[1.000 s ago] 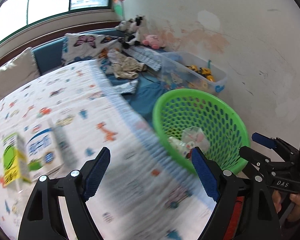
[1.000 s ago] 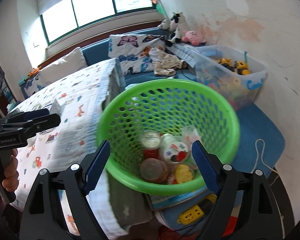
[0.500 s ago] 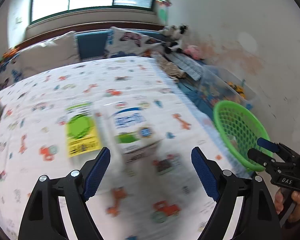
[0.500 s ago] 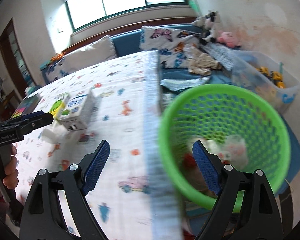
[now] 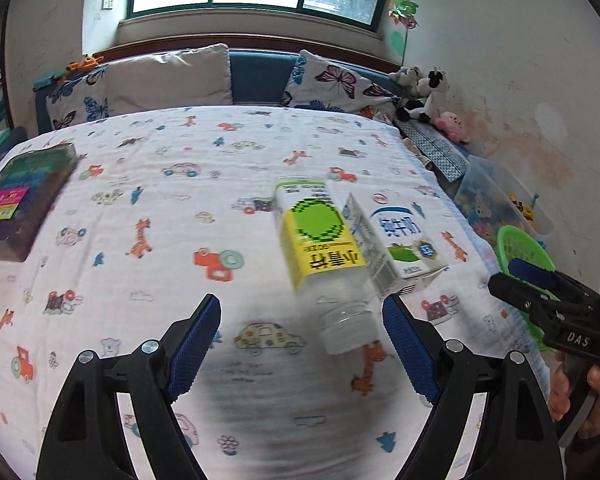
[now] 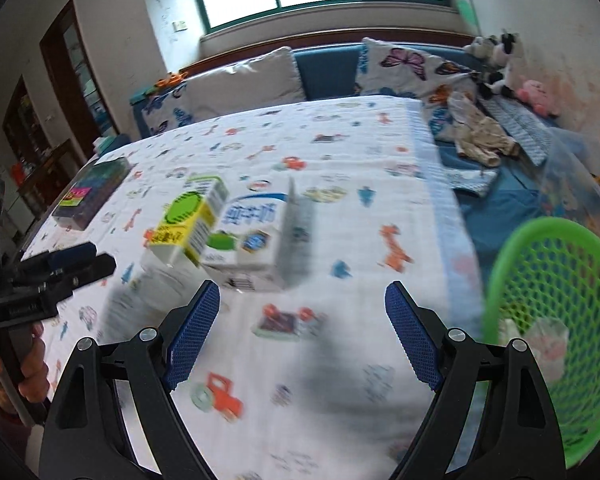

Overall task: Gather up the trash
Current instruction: 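Grasp the white milk carton with the right tool while the left grasps the yellow juice bottle, then drop the milk carton into the basket with the right tool while the left drops the juice bottle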

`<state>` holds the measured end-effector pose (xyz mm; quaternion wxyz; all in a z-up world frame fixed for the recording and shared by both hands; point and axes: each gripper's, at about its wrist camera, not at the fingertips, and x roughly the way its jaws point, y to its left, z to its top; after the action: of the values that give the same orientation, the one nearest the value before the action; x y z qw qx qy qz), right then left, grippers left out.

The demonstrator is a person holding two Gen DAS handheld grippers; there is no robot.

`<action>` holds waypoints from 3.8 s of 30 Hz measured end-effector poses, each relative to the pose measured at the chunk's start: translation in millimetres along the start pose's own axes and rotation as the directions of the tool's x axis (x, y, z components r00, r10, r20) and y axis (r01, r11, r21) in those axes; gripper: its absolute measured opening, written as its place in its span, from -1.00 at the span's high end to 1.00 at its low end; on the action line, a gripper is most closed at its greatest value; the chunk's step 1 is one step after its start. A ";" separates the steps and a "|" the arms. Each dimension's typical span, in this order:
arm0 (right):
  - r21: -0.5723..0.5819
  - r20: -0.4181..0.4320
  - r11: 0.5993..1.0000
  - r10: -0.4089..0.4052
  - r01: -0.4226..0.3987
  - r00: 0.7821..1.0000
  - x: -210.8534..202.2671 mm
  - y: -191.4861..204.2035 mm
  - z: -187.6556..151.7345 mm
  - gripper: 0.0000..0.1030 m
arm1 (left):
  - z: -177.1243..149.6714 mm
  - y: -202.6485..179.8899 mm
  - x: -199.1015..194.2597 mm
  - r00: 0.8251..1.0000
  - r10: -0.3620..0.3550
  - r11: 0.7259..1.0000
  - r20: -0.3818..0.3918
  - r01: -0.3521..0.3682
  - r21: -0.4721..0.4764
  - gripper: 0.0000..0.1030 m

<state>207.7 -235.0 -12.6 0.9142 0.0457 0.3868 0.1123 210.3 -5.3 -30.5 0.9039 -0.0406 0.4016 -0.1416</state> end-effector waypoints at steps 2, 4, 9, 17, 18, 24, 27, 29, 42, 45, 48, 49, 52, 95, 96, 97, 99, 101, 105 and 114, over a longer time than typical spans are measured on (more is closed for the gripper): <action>-0.009 -0.012 1.000 0.008 -0.008 1.000 9.5 7.8 8.6 -0.64 | -0.5 6.7 -0.4 1.000 0.009 1.000 -0.005 -0.009 -0.006 -0.56; -0.008 -0.029 1.000 0.026 -0.026 0.999 18.3 13.0 15.7 -0.64 | -1.0 12.3 -0.4 1.000 0.020 1.000 -0.008 -0.020 -0.012 -0.56; -0.020 -0.057 0.999 0.036 -0.038 0.998 40.9 24.6 32.7 -0.61 | -0.1 21.7 -2.3 1.000 0.025 0.999 -0.005 -0.025 -0.033 -0.56; -0.031 -0.105 0.999 0.011 -0.014 0.994 79.7 35.8 52.7 -0.56 | 5.1 31.4 0.8 0.999 0.030 0.998 -0.011 -0.030 -0.049 -0.56; -0.033 -0.112 0.999 0.006 -0.010 0.994 84.2 36.7 54.1 -0.56 | 5.8 32.4 1.4 0.999 0.030 0.998 -0.012 -0.031 -0.051 -0.56; -0.022 -0.145 1.000 -0.009 0.005 0.989 105.6 36.2 59.2 -0.49 | 10.4 37.2 5.0 0.999 0.028 0.998 -0.018 -0.029 -0.059 -0.56; -0.016 -0.169 1.000 -0.016 0.014 0.985 114.9 35.0 59.1 -0.38 | 12.7 38.3 6.8 0.999 0.029 0.998 -0.020 -0.030 -0.060 -0.56; -0.011 -0.180 1.000 -0.017 0.015 0.984 119.3 33.1 58.3 -0.32 | 14.6 38.4 8.5 0.999 0.027 0.998 -0.023 -0.029 -0.060 -0.56; 0.023 -0.112 1.000 -0.007 0.010 0.994 74.3 7.6 46.7 -0.30 | 35.5 16.1 33.4 0.998 0.005 0.999 -0.065 -0.008 -0.047 -0.56; 0.035 -0.086 0.999 -0.003 0.006 0.996 54.1 -2.7 41.7 -0.30 | 43.8 6.5 47.6 0.996 0.024 0.999 -0.087 -0.027 -0.033 -0.56; 0.025 -0.056 0.999 -0.021 0.022 0.998 36.3 -7.9 37.8 -0.30 | 52.2 -0.6 61.0 0.993 0.033 0.999 -0.110 -0.036 -0.023 -0.56; 0.016 -0.042 0.999 -0.034 0.035 0.999 28.3 -10.2 35.9 -0.30 | 54.8 -2.2 64.9 0.993 0.036 0.999 -0.115 -0.039 -0.021 -0.56; 0.005 -0.015 0.998 -0.059 0.059 0.998 9.7 -17.6 30.7 -0.30 | 62.4 -9.0 79.4 0.989 0.046 0.999 -0.141 -0.049 -0.015 -0.56; 0.244 -0.047 0.877 -0.415 0.413 0.909 -84.1 -192.5 -53.5 -0.49 | 86.1 -92.2 45.4 0.992 -0.106 0.988 -0.062 0.112 0.107 -0.03; 0.248 -0.042 0.874 -0.421 0.418 0.906 -86.4 -193.9 -54.6 -0.53 | 86.9 -98.2 42.2 0.991 -0.124 0.985 -0.057 0.129 0.111 -0.02; 0.253 -0.040 0.872 -0.424 0.419 0.905 -87.9 -195.3 -55.6 -0.53 | 87.6 -106.3 37.3 0.988 -0.143 0.982 -0.050 0.148 0.119 -0.01; 0.262 -0.033 0.870 -0.426 0.419 0.904 -92.7 -196.3 -57.9 -0.53 | 88.8 -120.6 31.0 0.985 -0.166 0.976 -0.037 0.169 0.139 -0.01; 0.269 -0.021 0.871 -0.421 0.411 0.907 -98.6 -196.9 -59.9 -0.53 | 89.1 -134.9 25.8 0.980 -0.196 0.968 -0.033 0.198 0.152 -0.01; 0.271 0.000 0.875 -0.418 0.402 0.909 -112.2 -195.1 -63.1 -0.53 | 89.4 -166.0 19.5 0.966 -0.256 0.948 -0.032 0.257 0.190 -0.01; 0.273 0.020 0.873 -0.425 0.404 0.905 -137.7 -195.0 -76.8 -0.58 | 82.6 -242.9 25.2 0.931 -0.360 0.895 -0.070 0.365 0.256 -0.01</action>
<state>92.7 -457.6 -3.4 0.9174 0.0867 0.3621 -0.1405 233.0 -248.3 52.7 0.8547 0.0078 0.3739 -0.3600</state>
